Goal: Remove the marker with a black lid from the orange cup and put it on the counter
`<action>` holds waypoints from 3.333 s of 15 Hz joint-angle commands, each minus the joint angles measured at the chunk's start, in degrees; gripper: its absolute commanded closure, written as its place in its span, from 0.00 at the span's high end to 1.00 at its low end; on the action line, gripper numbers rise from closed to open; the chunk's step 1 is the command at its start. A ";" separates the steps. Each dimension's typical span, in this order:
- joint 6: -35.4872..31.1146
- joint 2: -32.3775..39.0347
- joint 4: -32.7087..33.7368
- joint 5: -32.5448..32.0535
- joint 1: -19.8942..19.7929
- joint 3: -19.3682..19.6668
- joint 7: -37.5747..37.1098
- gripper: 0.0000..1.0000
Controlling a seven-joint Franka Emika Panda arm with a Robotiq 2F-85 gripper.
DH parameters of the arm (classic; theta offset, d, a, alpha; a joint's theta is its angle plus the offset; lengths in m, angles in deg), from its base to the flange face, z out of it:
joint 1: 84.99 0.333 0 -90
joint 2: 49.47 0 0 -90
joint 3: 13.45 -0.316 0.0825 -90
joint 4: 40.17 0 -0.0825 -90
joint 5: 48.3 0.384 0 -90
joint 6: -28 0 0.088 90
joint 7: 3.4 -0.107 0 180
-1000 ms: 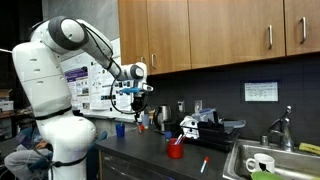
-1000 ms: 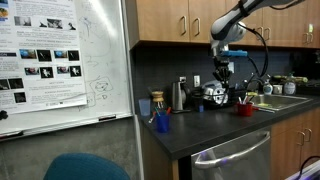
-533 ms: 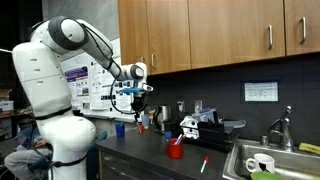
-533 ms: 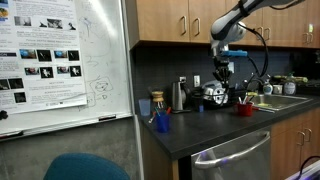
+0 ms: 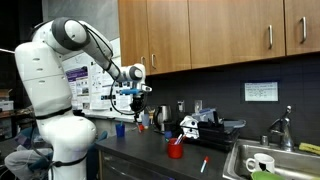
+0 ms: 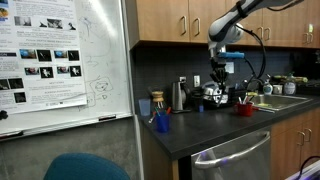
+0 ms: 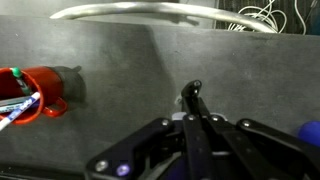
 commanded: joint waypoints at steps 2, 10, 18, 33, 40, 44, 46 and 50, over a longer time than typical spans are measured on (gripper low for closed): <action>-3.00 2.10 1.12 0.72 1.38 -1.27 -0.24 0.01; -4.99 2.61 0.40 -0.04 1.87 -1.91 -0.11 0.04; -4.99 2.61 0.36 -0.04 1.84 -1.83 -0.11 0.04; -11.39 4.94 -2.30 -0.78 2.14 -3.41 -4.18 0.01; -16.72 7.73 -3.56 -1.73 2.29 -3.78 -5.82 0.01; -18.04 9.29 -3.92 -1.97 2.40 -3.93 -6.33 0.01; -18.14 9.93 -3.92 -2.08 2.44 -3.93 -6.29 0.01; -18.12 10.71 -3.69 -2.14 2.46 -3.85 -6.25 0.01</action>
